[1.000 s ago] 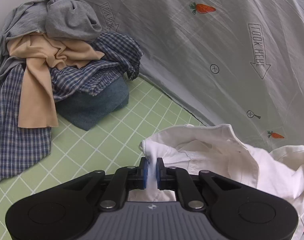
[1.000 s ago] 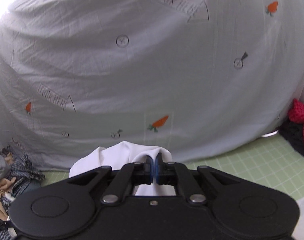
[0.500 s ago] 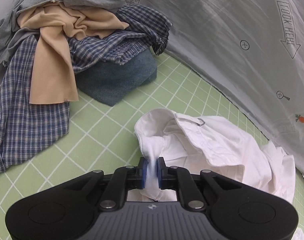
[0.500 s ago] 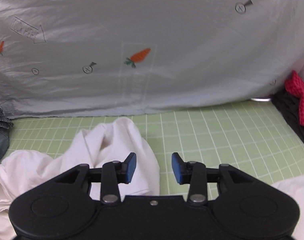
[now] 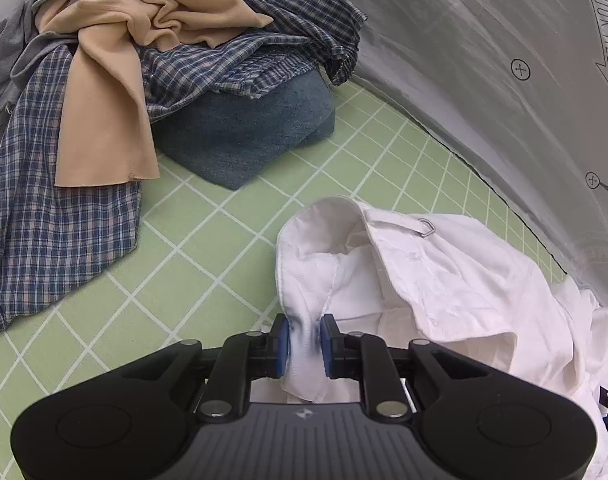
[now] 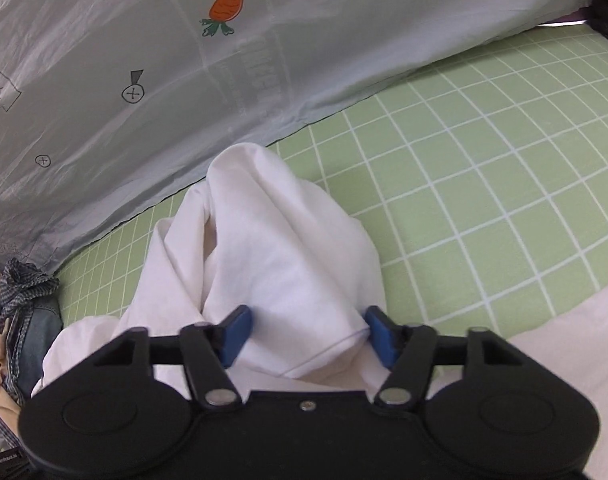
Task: Fold clothes
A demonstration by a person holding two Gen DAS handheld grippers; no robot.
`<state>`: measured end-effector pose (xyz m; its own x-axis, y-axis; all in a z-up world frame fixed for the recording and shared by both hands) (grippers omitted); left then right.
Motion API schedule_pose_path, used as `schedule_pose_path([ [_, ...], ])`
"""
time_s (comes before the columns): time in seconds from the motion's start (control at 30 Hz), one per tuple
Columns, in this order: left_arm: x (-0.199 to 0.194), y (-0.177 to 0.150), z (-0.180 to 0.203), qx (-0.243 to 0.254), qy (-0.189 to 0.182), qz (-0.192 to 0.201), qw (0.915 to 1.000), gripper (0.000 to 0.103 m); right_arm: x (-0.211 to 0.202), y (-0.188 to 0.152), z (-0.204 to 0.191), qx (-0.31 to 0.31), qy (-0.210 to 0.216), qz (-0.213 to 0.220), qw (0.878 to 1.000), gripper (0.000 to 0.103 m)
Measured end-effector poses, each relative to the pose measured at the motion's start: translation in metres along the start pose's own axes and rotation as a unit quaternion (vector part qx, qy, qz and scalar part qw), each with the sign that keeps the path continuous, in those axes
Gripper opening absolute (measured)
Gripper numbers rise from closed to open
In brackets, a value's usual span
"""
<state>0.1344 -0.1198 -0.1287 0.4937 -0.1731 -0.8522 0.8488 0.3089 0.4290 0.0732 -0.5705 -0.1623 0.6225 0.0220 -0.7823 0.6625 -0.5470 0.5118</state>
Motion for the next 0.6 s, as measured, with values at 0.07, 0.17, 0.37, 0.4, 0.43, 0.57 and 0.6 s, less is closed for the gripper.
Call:
schedule_pose_path([
  [0.07, 0.003, 0.001, 0.002, 0.002, 0.008, -0.001, 1.0, 0.015, -0.008, 0.002, -0.002, -0.028, -0.004, 0.015, 1.0, 0.013],
  [0.17, 0.007, 0.002, 0.007, 0.005, 0.003, -0.003, 1.0, 0.014, -0.028, 0.012, -0.006, -0.064, -0.021, 0.054, 0.996, 0.011],
  [0.37, 0.011, 0.003, 0.02, 0.017, -0.017, -0.005, 0.9997, 0.014, -0.082, 0.053, -0.054, -0.246, -0.102, 0.176, 0.947, 0.011],
  [0.4, 0.01, 0.003, 0.022, 0.016, -0.022, -0.005, 0.9996, 0.014, -0.085, 0.057, -0.061, -0.274, -0.113, 0.188, 0.937, 0.011],
  [0.43, 0.01, 0.002, 0.023, 0.014, -0.023, -0.005, 0.9996, 0.014, -0.085, 0.059, -0.065, -0.294, -0.121, 0.193, 0.928, 0.011],
  [0.57, 0.007, 0.003, 0.019, 0.007, -0.011, 0.001, 0.9999, 0.014, -0.083, 0.065, -0.077, -0.354, -0.153, 0.202, 0.9, 0.033],
  [0.6, 0.006, 0.003, 0.015, 0.003, -0.011, 0.001, 0.9999, 0.014, -0.078, 0.065, -0.074, -0.339, -0.158, 0.183, 0.909, 0.04],
])
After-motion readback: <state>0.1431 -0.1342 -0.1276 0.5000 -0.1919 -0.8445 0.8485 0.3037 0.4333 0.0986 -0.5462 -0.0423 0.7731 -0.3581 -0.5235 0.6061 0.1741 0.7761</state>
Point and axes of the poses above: each gripper's, at about its wrist camera, not at the fingertips, and x roughly the way its jaws point, z to its right, y to its top, the point moved 1 cm from there along x, roughly the way its jaws point, and after that the axes turned 6 degrees about -x, right-handed, at the moved point
